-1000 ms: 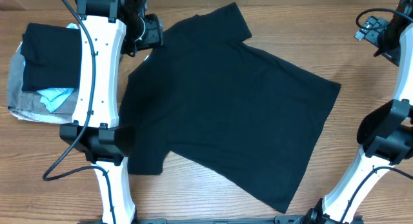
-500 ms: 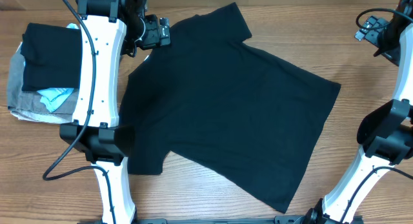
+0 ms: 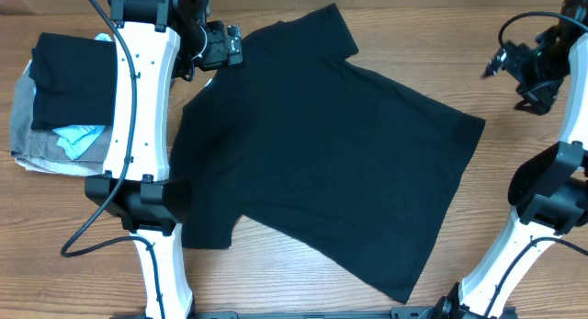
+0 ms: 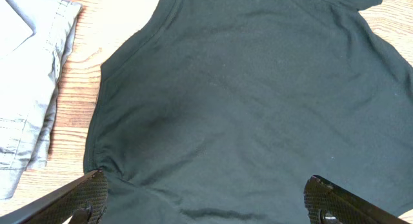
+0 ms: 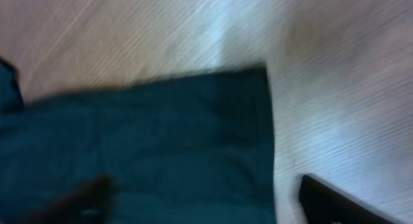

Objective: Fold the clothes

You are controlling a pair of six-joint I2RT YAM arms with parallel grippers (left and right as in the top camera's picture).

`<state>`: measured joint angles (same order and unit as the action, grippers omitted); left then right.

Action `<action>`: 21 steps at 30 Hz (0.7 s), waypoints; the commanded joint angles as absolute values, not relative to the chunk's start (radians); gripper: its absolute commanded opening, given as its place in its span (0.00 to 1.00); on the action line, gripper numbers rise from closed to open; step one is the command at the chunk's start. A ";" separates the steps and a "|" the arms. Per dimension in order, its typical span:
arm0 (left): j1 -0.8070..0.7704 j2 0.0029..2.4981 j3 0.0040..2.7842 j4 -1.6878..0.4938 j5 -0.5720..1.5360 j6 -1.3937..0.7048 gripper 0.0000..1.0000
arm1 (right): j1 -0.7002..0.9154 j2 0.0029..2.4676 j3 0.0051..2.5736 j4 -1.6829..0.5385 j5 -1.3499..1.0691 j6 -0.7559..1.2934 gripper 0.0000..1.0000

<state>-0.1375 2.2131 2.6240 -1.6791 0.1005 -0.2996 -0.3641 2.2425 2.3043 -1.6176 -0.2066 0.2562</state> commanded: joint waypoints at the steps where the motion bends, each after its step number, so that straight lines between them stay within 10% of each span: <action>1: -0.146 2.188 2.619 -1.677 0.094 -0.295 1.00 | -0.363 2.222 2.323 -1.658 -0.228 0.263 0.61; 6: -0.146 2.188 2.619 -1.677 0.094 -0.295 1.00 | -0.360 2.210 2.306 -1.694 -0.211 0.263 0.06; 21: -0.146 2.188 2.619 -1.677 0.094 -0.295 1.00 | -0.187 2.033 1.687 -1.634 -0.169 0.267 0.04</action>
